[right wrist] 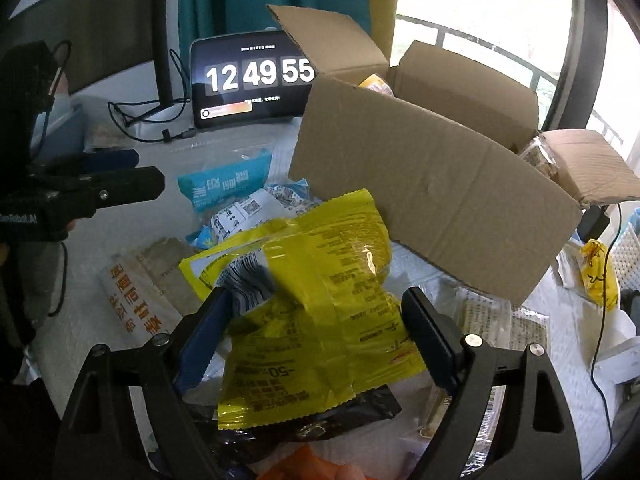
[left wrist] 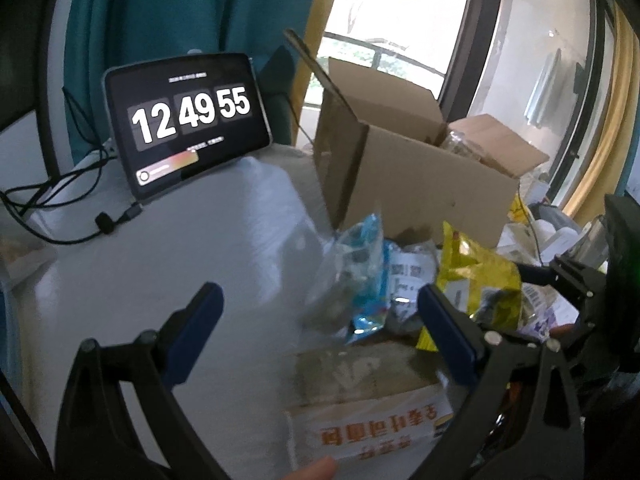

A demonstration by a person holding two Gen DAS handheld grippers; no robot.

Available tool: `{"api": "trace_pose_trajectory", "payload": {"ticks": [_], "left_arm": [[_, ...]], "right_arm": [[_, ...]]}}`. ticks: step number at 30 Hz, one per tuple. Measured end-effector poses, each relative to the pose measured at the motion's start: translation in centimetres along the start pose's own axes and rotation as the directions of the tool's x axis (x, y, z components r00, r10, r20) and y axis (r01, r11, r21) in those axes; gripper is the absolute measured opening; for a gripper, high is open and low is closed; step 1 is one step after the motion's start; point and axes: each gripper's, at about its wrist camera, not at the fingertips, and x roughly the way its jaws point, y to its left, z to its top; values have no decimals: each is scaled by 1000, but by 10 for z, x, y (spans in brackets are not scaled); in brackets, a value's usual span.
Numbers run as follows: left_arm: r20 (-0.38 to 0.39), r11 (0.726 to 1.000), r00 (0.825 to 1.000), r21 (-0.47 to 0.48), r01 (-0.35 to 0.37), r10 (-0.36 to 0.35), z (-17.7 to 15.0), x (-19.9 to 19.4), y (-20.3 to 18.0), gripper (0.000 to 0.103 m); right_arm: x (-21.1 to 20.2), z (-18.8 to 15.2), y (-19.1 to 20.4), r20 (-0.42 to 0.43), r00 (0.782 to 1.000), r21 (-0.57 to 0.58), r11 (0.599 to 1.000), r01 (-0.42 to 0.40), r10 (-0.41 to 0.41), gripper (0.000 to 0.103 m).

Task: Organize snacks
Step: 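Grasp the large yellow bag with the right tool while the left tool grasps the clear blue-labelled bag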

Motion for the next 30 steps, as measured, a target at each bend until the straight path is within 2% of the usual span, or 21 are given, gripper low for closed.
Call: {"api": "trace_pose_trajectory", "payload": {"ticks": [1, 3, 8, 11, 14, 21, 27, 30], "left_arm": [[-2, 1000, 1000, 4, -7, 7, 0, -1, 1, 99], [-2, 1000, 1000, 13, -25, 25, 0, -5, 4, 99], [9, 996, 997, 34, -77, 77, 6, -14, 12, 99], [21, 996, 996, 31, -87, 86, 9, -20, 16, 99], [25, 998, 998, 31, -62, 61, 12, -18, 11, 99], [-35, 993, 999, 116, 6, -2, 12, 13, -24, 99], [-78, 985, 997, 169, -13, 26, 15, 42, -33, 98], [-96, 981, 994, 190, -36, 55, 17, 55, -32, 77]], "right_arm": [[0, 0, 0, 1, 1000, 5, 1000, -4, 4, 85], [0, 1, -2, 1, 1000, 18, 1000, -15, 15, 69], [-13, 0, -3, 30, 999, 17, 1000, -12, 11, 57], [-28, 1, -8, 73, 997, 29, 1000, 1, -3, 56], [-45, 1, -15, 122, 992, 50, 999, 15, -21, 56], [-70, -1, -34, 170, 983, 88, 995, 51, -66, 56], [-78, -3, -51, 189, 977, 127, 989, 73, -96, 56], [-79, -3, -57, 193, 975, 138, 987, 82, -108, 56]]}}
